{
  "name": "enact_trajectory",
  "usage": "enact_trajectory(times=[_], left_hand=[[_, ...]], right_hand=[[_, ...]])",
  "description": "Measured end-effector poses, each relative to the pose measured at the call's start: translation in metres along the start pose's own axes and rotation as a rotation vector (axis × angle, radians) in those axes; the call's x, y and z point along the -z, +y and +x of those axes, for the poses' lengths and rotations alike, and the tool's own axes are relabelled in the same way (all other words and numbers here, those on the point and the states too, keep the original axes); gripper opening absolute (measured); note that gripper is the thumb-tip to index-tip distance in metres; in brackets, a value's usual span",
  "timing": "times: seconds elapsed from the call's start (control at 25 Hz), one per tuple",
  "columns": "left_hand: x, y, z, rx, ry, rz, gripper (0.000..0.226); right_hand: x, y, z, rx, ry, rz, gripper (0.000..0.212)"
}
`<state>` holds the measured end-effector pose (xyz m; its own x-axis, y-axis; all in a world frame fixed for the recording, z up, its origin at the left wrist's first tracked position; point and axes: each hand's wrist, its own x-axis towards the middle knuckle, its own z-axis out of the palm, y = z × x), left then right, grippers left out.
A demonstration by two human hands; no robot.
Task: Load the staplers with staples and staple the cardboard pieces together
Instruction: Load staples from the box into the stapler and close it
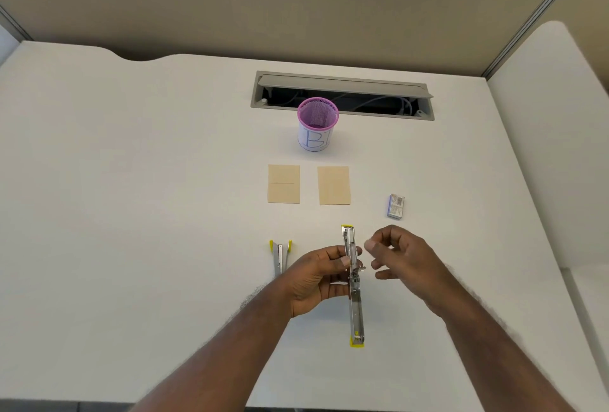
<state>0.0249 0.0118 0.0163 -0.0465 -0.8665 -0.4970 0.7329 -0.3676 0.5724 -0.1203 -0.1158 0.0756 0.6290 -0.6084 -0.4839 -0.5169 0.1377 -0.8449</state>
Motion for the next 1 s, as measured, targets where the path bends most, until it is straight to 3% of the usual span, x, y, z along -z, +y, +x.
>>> enact_trajectory(times=[0.16, 0.32, 0.6, 0.84, 1.0], left_hand=[[0.001, 0.007, 0.001, -0.033, 0.032, -0.030, 0.020], [-0.003, 0.005, 0.003, -0.035, -0.003, -0.027, 0.020], [-0.010, 0.003, 0.003, -0.024, -0.066, 0.020, 0.024], [-0.014, 0.009, 0.002, -0.051, -0.045, -0.013, 0.029], [-0.013, 0.010, 0.002, -0.060, -0.045, -0.049, 0.028]], right_hand=[[-0.004, 0.007, -0.016, 0.278, -0.004, -0.153, 0.023], [-0.011, 0.011, -0.016, 0.487, 0.149, -0.374, 0.024], [-0.013, 0.004, -0.011, 0.508, 0.259, -0.524, 0.012], [-0.022, -0.003, -0.023, 0.547, 0.298, -0.726, 0.023], [-0.026, 0.005, -0.030, 0.535, 0.269, -0.579, 0.033]])
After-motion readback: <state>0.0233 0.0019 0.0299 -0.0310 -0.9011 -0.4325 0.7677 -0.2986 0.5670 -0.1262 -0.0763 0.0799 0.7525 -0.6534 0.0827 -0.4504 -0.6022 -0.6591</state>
